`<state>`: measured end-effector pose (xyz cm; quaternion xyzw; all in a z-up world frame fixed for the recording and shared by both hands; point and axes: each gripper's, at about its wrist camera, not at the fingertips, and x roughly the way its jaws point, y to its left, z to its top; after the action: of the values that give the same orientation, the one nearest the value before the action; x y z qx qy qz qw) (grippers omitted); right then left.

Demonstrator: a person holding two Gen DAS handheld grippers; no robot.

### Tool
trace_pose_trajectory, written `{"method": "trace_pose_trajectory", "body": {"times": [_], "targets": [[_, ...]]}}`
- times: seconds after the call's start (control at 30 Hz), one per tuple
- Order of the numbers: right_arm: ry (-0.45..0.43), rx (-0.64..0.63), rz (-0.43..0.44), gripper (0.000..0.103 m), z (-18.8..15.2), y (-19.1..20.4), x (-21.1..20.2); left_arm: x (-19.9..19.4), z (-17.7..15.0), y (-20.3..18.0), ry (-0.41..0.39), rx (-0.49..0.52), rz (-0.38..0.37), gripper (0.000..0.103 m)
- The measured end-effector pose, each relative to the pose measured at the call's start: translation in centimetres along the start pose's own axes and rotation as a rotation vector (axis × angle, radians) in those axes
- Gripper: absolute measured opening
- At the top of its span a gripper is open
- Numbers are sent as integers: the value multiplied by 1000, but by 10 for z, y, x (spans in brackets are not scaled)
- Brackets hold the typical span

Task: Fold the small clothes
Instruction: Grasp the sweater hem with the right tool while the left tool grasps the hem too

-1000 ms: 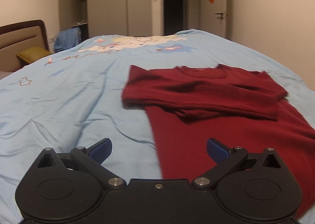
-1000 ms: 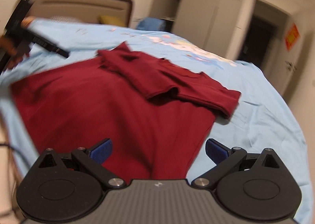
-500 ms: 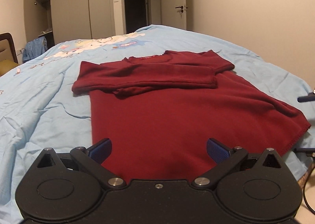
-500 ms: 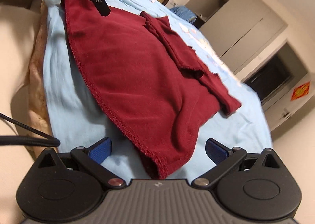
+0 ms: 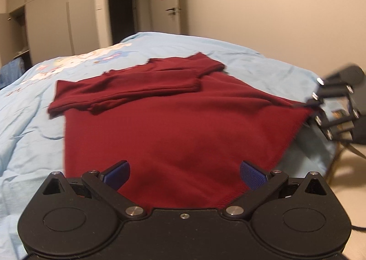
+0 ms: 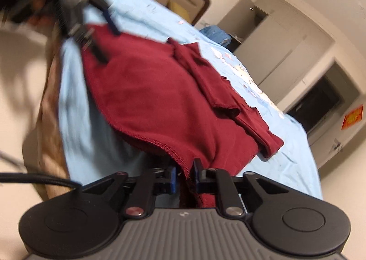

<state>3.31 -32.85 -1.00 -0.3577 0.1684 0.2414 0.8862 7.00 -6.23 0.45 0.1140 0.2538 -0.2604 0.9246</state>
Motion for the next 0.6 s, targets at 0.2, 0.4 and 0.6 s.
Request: {"method": "trace_pose_trajectory", "body": {"times": [0.2, 0.4, 0.6], "targets": [[-47, 251, 21, 14, 22, -43, 0, 7, -1, -22, -6, 54, -28, 102], [-86, 525, 79, 13, 35, -95, 8, 19, 1, -35, 6, 125, 61, 102], [-118, 605, 68, 12, 35, -117, 2, 21, -5, -20, 47, 177, 215, 57]]}}
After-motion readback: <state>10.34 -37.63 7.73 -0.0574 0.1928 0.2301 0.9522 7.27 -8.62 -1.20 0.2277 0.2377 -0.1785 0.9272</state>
